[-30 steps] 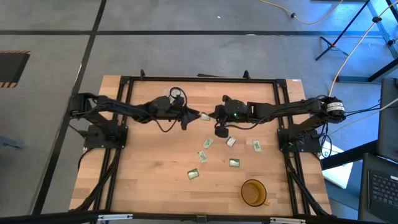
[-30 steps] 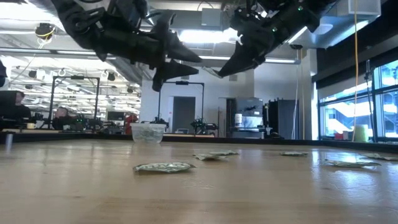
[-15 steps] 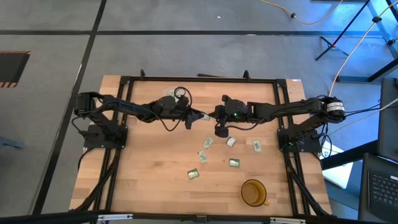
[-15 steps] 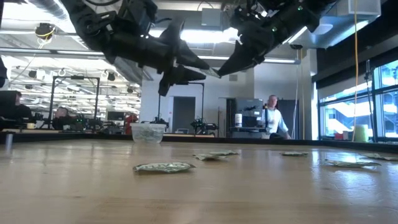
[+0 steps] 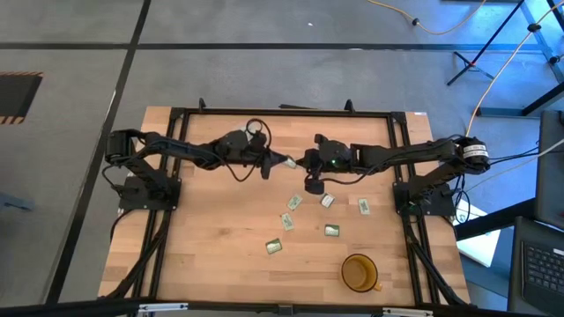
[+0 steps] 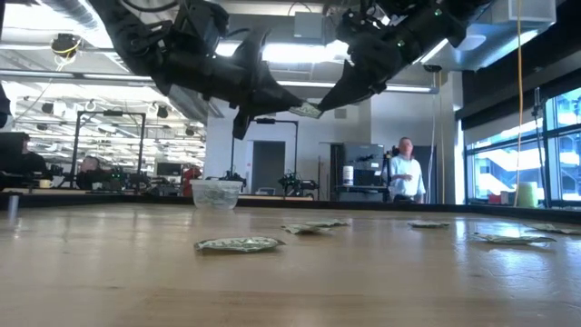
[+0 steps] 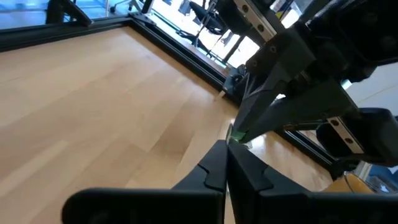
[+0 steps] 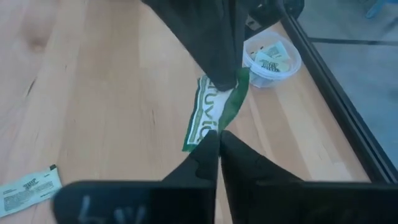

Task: Pick and place Stevia / Truvia into bins
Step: Put the truvia packet into the transparent container

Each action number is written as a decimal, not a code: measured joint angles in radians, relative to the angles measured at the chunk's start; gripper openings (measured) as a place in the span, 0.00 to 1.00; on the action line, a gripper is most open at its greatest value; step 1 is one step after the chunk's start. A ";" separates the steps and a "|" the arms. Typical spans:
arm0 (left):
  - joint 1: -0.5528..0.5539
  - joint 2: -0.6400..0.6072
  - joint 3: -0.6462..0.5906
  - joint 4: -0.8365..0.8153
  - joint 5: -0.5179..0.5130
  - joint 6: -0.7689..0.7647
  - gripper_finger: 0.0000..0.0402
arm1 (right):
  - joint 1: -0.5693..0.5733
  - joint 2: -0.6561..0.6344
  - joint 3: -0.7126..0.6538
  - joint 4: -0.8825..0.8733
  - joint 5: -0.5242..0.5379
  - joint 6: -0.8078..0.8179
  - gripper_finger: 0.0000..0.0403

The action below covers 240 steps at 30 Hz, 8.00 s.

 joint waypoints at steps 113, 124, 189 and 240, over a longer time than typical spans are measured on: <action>-0.037 -0.550 -0.455 0.210 -0.063 0.294 0.24 | 0.094 0.153 -0.148 -0.455 -0.131 0.473 0.27; -0.036 -0.550 -0.455 0.210 -0.066 0.296 0.23 | 0.094 0.151 -0.150 -0.455 -0.127 0.446 0.08; 0.019 -0.028 -0.032 0.042 0.113 -0.133 0.02 | 0.105 0.141 0.323 -0.346 0.284 -0.205 0.13; 0.524 -0.105 -0.033 -0.705 0.059 0.113 0.10 | 0.105 0.031 0.185 -0.883 0.267 0.367 0.46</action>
